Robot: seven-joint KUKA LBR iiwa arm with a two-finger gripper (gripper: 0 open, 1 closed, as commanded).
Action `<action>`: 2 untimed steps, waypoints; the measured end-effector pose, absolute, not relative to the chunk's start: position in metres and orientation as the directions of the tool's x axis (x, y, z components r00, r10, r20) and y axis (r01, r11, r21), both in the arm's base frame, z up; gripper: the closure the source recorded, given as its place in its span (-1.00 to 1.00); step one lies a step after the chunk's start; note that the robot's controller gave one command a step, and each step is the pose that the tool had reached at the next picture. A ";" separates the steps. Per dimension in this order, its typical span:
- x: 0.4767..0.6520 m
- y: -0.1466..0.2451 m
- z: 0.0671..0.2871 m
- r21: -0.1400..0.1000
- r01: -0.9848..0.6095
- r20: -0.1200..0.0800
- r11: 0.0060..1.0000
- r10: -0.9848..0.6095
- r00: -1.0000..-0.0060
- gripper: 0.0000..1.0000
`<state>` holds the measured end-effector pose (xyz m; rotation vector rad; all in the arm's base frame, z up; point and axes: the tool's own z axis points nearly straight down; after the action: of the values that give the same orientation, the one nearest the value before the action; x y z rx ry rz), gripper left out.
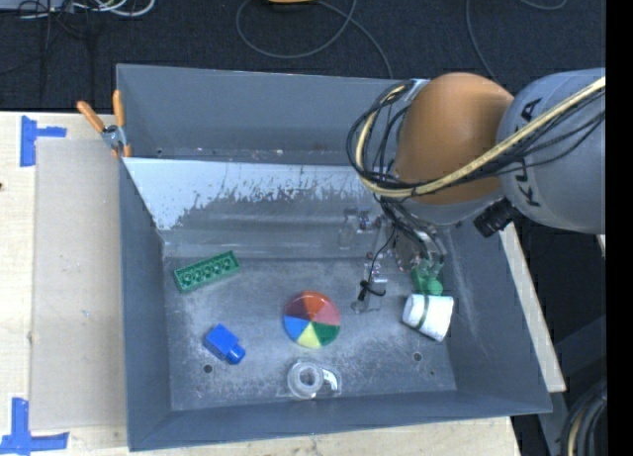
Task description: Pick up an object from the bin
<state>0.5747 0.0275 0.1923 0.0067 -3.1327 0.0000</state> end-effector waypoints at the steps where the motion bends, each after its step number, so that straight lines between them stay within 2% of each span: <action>1: 0.576 0.027 0.197 0.000 -0.003 0.001 1.000 -0.003 -1.000 -1.00; 2: 0.556 0.039 0.165 0.000 0.029 0.009 1.000 0.029 -1.000 -1.00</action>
Offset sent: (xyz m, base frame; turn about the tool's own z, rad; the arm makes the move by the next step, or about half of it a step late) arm -0.0220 0.0132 -0.0318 0.0378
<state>0.5559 0.0389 0.1650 -0.0451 -3.1327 -0.0007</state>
